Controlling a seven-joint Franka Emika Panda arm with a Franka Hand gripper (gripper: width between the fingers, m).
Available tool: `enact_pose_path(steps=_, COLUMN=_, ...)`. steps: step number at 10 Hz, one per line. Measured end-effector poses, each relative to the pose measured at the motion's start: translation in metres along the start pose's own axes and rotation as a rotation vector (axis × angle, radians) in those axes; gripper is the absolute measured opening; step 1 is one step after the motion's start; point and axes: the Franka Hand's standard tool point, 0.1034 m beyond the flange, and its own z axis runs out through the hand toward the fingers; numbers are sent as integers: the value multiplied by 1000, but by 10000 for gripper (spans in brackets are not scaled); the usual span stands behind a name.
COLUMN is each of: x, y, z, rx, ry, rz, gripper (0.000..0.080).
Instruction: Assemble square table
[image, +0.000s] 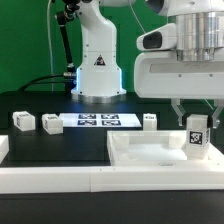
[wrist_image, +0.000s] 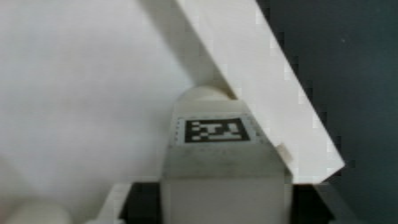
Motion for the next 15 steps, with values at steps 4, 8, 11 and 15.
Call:
enact_pose_path(steps=4, x=-1, y=-1, z=1, rx=0, ry=3, rz=293, gripper=291)
enact_pose_path(steps=8, x=0, y=-1, z=0, rx=12, ry=-11, rz=534, gripper=291)
enact_pose_path(steps=11, x=0, y=-1, z=0, rx=10, ry=-11, rz=477, gripper=360)
enact_pose_path(steps=15, x=-5, y=-7, z=-1, rx=9, ry=-12, rz=55, gripper=639)
